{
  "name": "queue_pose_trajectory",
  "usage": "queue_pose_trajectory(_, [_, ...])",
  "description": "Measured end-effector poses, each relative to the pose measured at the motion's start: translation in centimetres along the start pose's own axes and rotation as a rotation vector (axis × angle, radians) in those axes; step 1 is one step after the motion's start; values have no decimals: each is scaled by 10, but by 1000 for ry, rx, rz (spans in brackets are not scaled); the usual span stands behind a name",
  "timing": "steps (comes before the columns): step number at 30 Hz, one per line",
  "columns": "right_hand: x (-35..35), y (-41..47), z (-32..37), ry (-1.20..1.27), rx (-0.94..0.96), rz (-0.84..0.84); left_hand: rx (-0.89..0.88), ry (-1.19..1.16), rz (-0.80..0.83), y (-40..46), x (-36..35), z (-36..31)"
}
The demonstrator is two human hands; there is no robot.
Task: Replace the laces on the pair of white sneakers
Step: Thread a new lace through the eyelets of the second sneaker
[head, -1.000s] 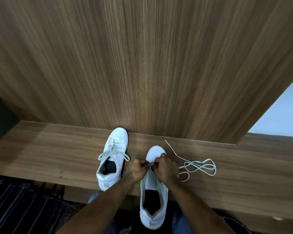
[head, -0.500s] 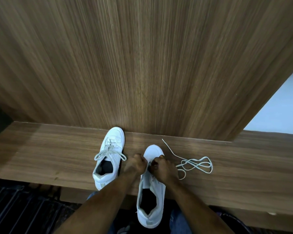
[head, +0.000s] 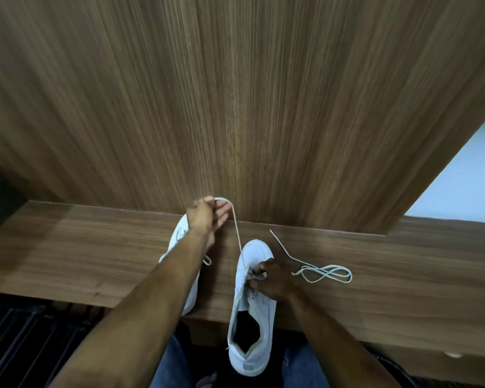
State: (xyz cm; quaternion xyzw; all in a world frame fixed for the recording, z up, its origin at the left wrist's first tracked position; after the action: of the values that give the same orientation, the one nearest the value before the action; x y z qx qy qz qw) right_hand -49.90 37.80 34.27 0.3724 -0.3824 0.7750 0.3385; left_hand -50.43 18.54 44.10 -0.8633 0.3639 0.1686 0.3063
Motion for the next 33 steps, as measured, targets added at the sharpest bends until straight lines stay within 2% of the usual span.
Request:
queue_pose_trajectory(4, [-5,3,-3,-8,-1,-6,-12,571,-14,-15,34,67])
queue_pose_trajectory(7, [-4,1,-1,-39,20,-5,66,866,109,-24,56,107])
queue_pose_trajectory(9, [-5,2,-2,-65,16,-2,36,1082,70,-25,62,113])
queue_pose_trajectory(13, [-6,-3,-2,-27,10,-7,-35,1254,45,-15,53,112])
queue_pose_trajectory(15, [-5,-7,-1,-10,13,-5,-41,1247,51,-6,51,112])
queue_pose_trajectory(17, [-2,-10,1,-27,18,1,-107,1124,18,-9,38,98])
queue_pose_trajectory(20, [2,-10,4,4,57,0,-223,860,-34,-12,10,65])
queue_pose_trajectory(24, [-3,-8,-2,-62,40,-24,-264,348,-5,-11,-30,9])
queue_pose_trajectory(27, [-6,-6,-5,-48,29,-38,-275,168,-35,-10,-42,-21])
queue_pose_trajectory(29, [-5,-7,-3,-58,8,-11,-265,191,-44,-11,-38,-18])
queue_pose_trajectory(30, [-6,-6,-3,-67,6,-2,-266,281,-57,-11,-30,-9])
queue_pose_trajectory(33, [-6,-6,-1,-55,15,11,-314,819,-30,-12,3,25])
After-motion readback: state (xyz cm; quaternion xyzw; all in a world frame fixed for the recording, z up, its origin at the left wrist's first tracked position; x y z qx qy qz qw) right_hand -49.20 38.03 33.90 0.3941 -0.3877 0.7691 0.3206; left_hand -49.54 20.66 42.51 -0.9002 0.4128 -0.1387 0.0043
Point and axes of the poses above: each hand's wrist, its own y-axis towards the middle knuckle, its own x-axis out of the back of the hand, z = x × y, the point moved 4 cm from there along y, towards the middle knuckle, and after that the axes turned 12 degrees about -y, right-handed, at the moved point
